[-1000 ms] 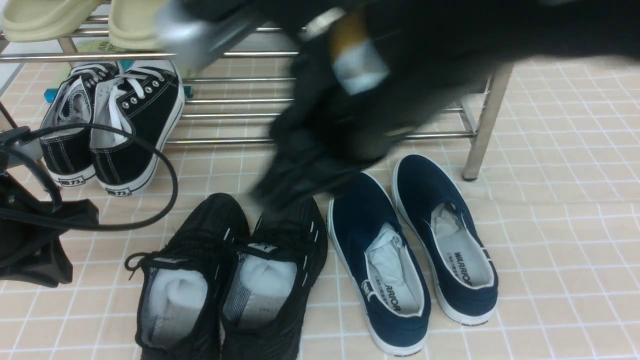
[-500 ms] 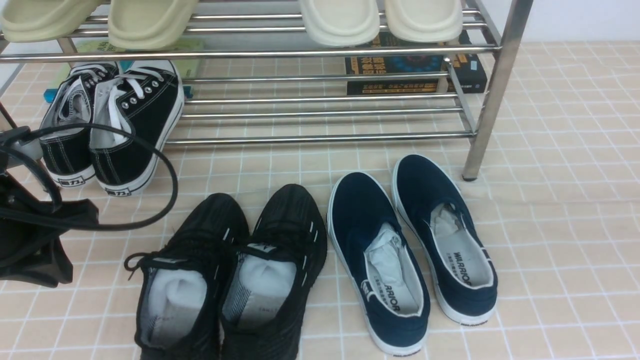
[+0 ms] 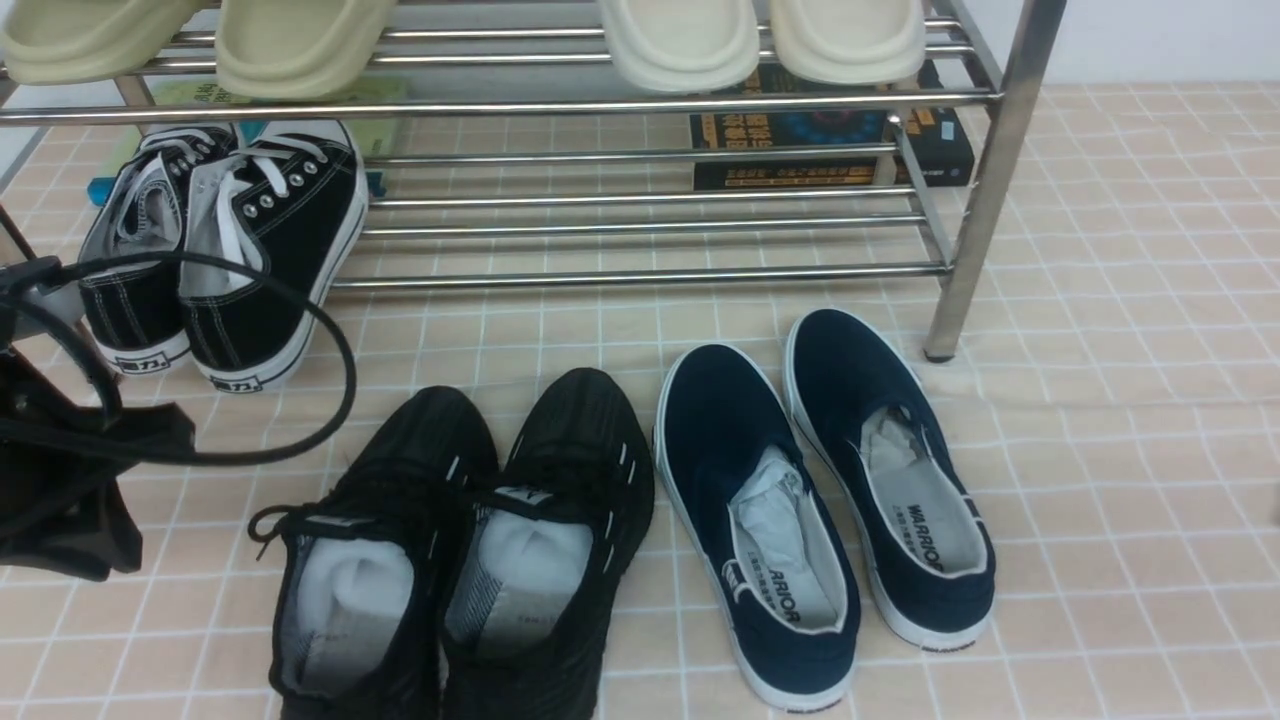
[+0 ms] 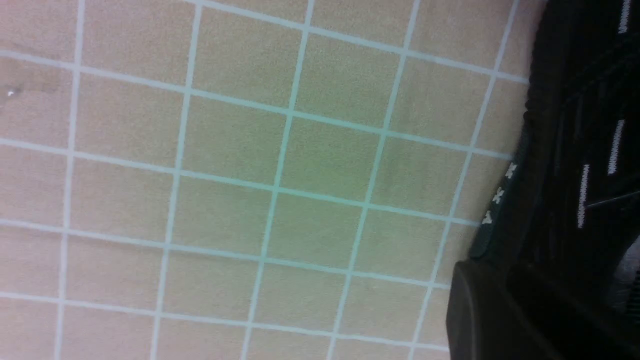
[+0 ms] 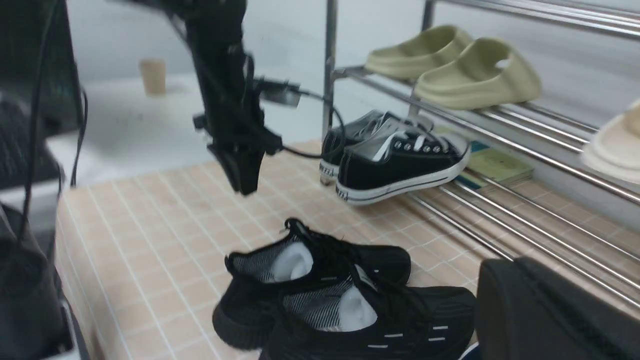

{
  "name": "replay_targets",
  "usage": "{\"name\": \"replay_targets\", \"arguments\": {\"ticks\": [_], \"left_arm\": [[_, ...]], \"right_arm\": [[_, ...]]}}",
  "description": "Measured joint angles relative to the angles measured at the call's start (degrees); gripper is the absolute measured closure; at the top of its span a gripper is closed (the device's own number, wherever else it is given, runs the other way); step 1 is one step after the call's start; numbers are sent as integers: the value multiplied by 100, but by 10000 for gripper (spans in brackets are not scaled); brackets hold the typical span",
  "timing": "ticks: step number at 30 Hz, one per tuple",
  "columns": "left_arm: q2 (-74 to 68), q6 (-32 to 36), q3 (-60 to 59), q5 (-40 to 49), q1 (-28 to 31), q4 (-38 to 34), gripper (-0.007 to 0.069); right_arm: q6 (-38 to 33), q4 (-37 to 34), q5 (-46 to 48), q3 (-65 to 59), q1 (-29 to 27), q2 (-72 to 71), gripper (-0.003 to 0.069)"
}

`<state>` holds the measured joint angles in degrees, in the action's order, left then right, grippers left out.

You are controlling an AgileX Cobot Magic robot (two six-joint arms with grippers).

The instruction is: Take the shoes off the shelf from the light coffee tablecloth by hand.

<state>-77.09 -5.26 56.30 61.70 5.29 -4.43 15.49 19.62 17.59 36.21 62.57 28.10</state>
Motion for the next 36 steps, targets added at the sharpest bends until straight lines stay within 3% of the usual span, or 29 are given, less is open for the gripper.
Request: {"name": "replay_targets", "arguments": {"ticks": [7, 24, 36], "left_arm": [[0, 0, 0, 163, 0, 398, 505], [0, 0, 0, 178, 0, 1164, 497], [0, 0, 0, 258, 0, 1252, 486]], "right_arm": [[-472, 0, -512, -39, 0, 863, 675], [-491, 25, -615, -39, 0, 1068, 666], [-491, 40, -615, -39, 0, 1068, 659]]}}
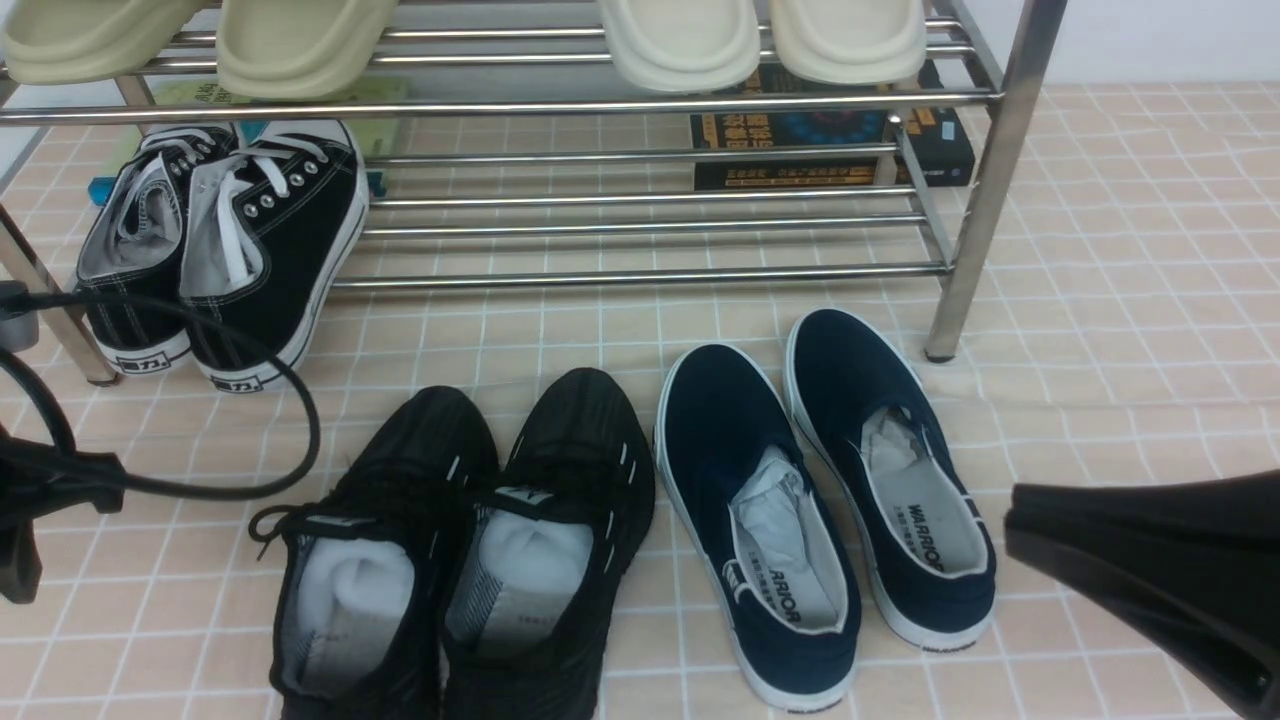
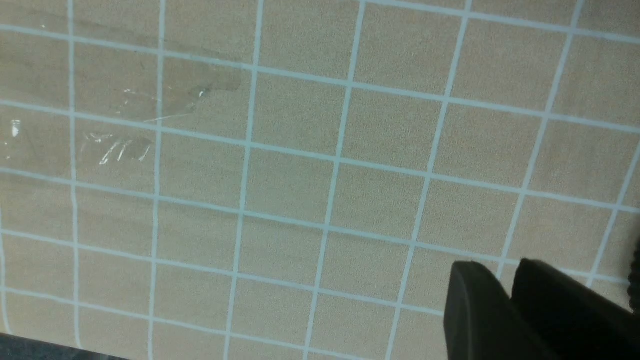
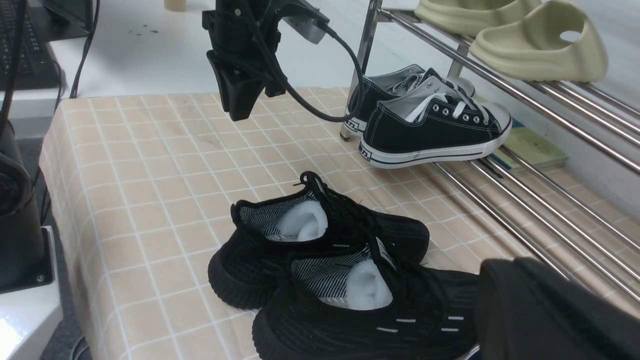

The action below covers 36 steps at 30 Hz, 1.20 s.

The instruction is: Take the shoes off the shelf from the light coffee tablecloth by hand.

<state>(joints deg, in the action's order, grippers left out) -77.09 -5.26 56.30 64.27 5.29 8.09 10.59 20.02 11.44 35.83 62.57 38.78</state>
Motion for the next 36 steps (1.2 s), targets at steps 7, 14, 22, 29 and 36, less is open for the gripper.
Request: {"name": "replay_targets", "arguments": {"ticks": [7, 14, 22, 29, 36], "left_arm": [[0, 0, 0, 52, 0, 44, 478], [0, 0, 0, -5, 0, 45, 480], [0, 0, 0, 20, 0, 39, 478], [0, 0, 0, 87, 0, 39, 476], [0, 0, 0, 39, 0, 39, 476]], "right_arm": [[-5, -319, 0, -39, -27, -38, 655], [-15, -1446, -40, -458, -1516, -269, 648], [-15, -1544, -40, -1619, -3990, -1459, 640], [-15, -1613, -32, -2889, -5422, -2339, 631], [-15, -2160, 103, -3708, -5963, -3029, 622]]}}
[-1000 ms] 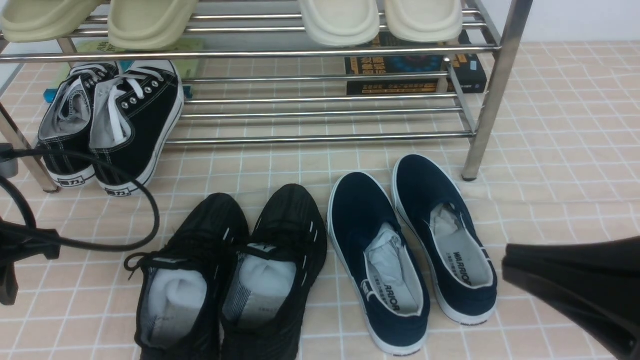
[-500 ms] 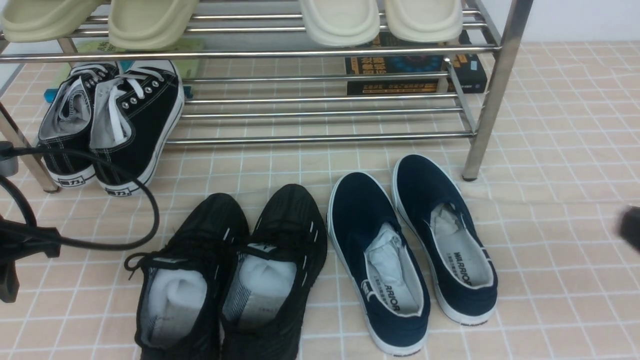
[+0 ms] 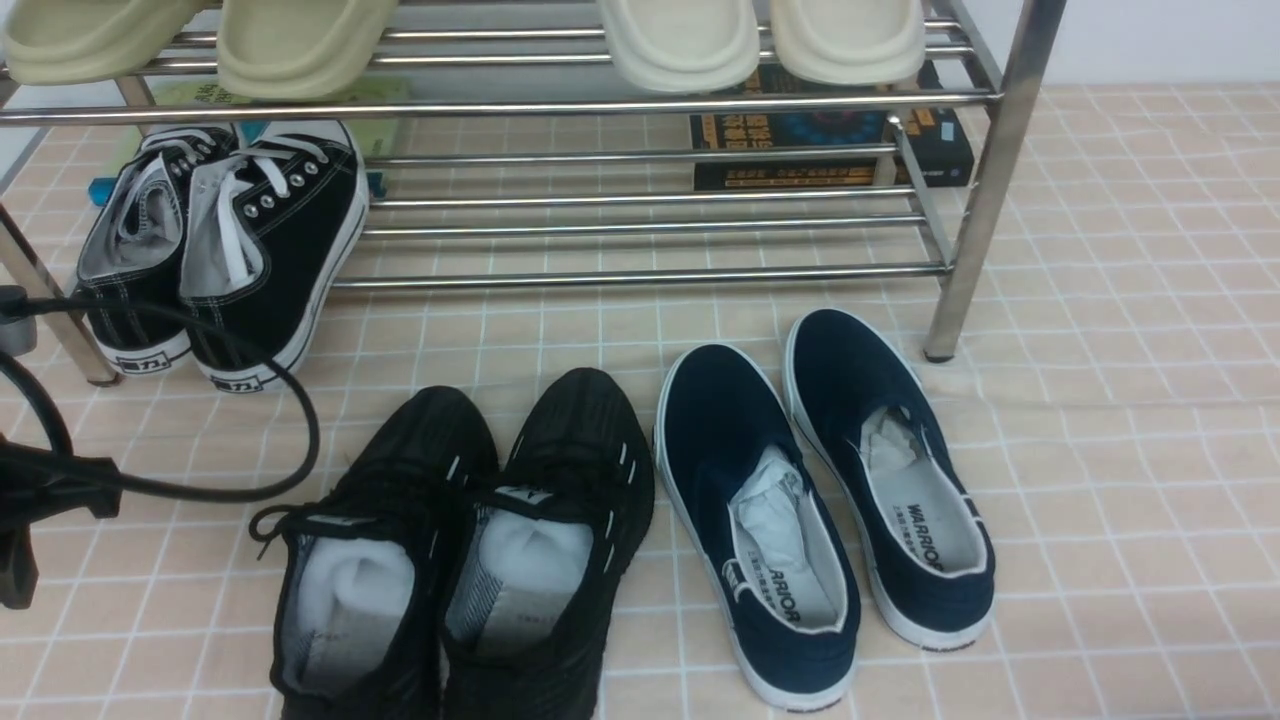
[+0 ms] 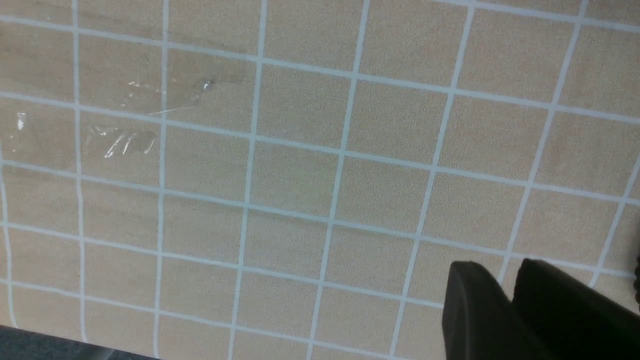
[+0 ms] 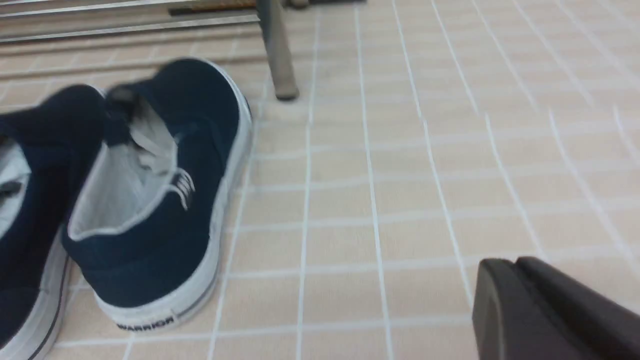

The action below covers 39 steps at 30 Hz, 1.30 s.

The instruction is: Take the shoes off the shelf from the light coffee tablecloth by hand.

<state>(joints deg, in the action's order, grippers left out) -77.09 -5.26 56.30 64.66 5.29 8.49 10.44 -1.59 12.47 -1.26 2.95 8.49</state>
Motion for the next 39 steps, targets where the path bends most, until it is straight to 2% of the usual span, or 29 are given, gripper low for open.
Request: {"name": "replay_targets", "arguments": {"ticks": [3, 6, 14, 20, 27, 39], "left_arm": [[0, 0, 0, 6, 0, -17, 476], [0, 0, 0, 12, 0, -65, 476], [0, 0, 0, 9, 0, -156, 476], [64, 0, 255, 464, 0, -364, 476], [582, 0, 759, 546, 0, -410, 469], [1341, 0, 789, 646, 0, -347, 461]], "right_arm": [[0, -392, 368, -12, -85, -182, 619], [0, -494, 673, -12, -97, -377, 617], [0, -185, 997, 44, -117, -894, 609], [0, -134, 1041, 49, -109, -908, 603], [0, -110, 1047, 49, 237, -908, 592], [0, -110, 1052, 49, 237, -908, 573]]}}
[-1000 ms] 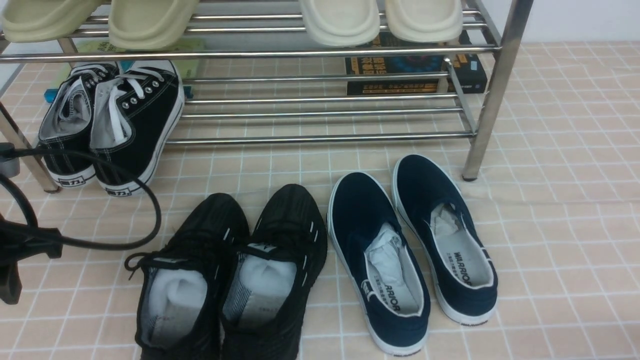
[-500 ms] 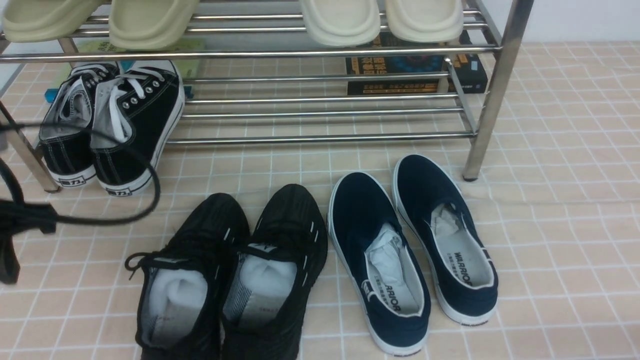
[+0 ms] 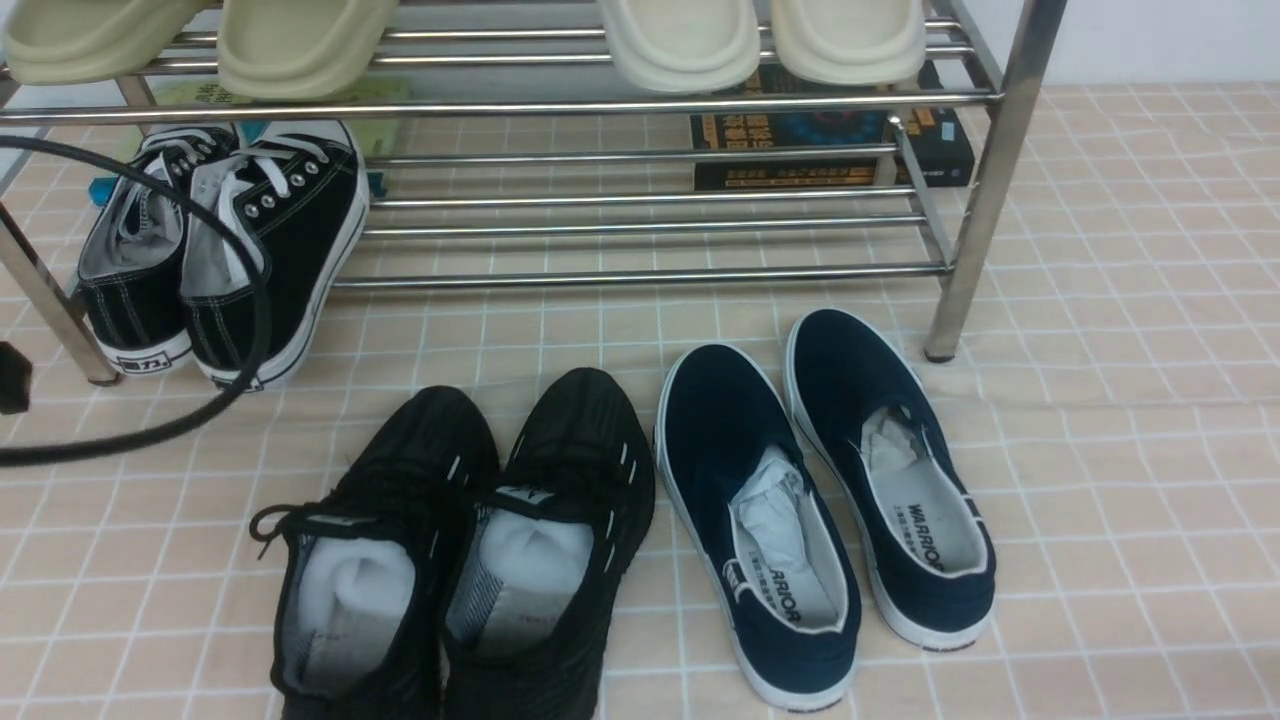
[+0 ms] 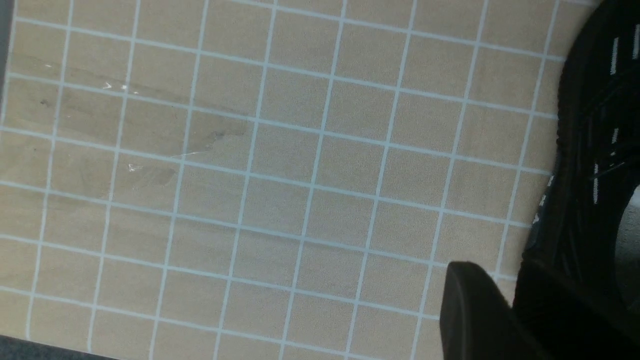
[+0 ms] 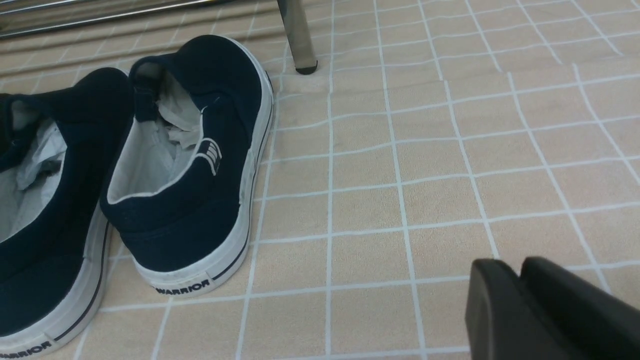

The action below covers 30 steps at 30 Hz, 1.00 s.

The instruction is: Take the shoes off the shelf from the light coffee tablecloth by hand.

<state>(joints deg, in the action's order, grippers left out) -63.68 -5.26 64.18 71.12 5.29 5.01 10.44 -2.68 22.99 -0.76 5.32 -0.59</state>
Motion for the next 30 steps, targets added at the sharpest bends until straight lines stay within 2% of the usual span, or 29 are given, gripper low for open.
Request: {"name": "replay_targets", "arguments": {"ticks": [12, 19, 25, 30], "left_arm": [[668, -113, 0, 52, 0, -239, 452], [1080, -113, 0, 58, 0, -294, 447], [1176, -115, 0, 58, 0, -371, 445], [1236, 103, 0, 58, 0, -757, 445]], "right_arm": [[-24, 42, 5, 0, 0, 0, 559], [-136, 755, -253, -31, 0, 0, 550], [-136, 842, -175, -27, 0, 0, 545], [-136, 856, -98, -15, 0, 0, 536]]}}
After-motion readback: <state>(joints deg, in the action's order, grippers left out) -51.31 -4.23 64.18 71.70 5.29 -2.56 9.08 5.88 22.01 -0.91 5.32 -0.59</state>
